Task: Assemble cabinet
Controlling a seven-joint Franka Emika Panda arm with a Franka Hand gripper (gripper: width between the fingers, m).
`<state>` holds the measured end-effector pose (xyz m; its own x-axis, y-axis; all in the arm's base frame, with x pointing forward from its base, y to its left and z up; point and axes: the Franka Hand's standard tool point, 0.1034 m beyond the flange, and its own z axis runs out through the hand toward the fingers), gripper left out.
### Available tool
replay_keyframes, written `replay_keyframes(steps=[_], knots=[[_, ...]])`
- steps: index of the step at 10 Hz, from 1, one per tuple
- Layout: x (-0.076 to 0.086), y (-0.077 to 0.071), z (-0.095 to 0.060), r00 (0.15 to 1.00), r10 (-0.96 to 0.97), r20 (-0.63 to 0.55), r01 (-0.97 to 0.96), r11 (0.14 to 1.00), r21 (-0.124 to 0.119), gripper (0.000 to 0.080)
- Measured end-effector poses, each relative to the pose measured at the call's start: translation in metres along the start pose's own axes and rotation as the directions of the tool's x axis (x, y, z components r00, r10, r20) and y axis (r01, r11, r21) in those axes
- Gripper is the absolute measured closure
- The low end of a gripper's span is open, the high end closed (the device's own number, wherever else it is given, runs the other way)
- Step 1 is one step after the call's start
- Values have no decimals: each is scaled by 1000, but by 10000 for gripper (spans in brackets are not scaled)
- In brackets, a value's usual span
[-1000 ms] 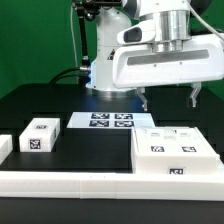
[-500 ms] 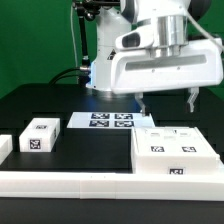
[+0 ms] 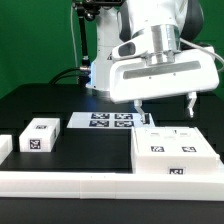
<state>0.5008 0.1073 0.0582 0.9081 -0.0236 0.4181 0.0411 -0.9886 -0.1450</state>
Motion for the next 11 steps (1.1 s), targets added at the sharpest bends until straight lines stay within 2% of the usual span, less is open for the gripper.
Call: replay_keyframes(steps=[1,2,4,7,8,10,11], knots=[[-5,-2,2,1000,17,-21,-17,1000,-1,151],[-14,-3,6,1000,15,4,-15,1000,-6,151],[-22,-2,10,999,2,54,-2,1000,-10,151],[-23,0,11,998,-26,54,27,1000,-11,151],[-24,6,12,997,-45,57,46,999,-23,151],[-14,14,14,997,-45,61,48,998,-47,151],[-13,17,14,998,-41,53,43,998,-50,151]])
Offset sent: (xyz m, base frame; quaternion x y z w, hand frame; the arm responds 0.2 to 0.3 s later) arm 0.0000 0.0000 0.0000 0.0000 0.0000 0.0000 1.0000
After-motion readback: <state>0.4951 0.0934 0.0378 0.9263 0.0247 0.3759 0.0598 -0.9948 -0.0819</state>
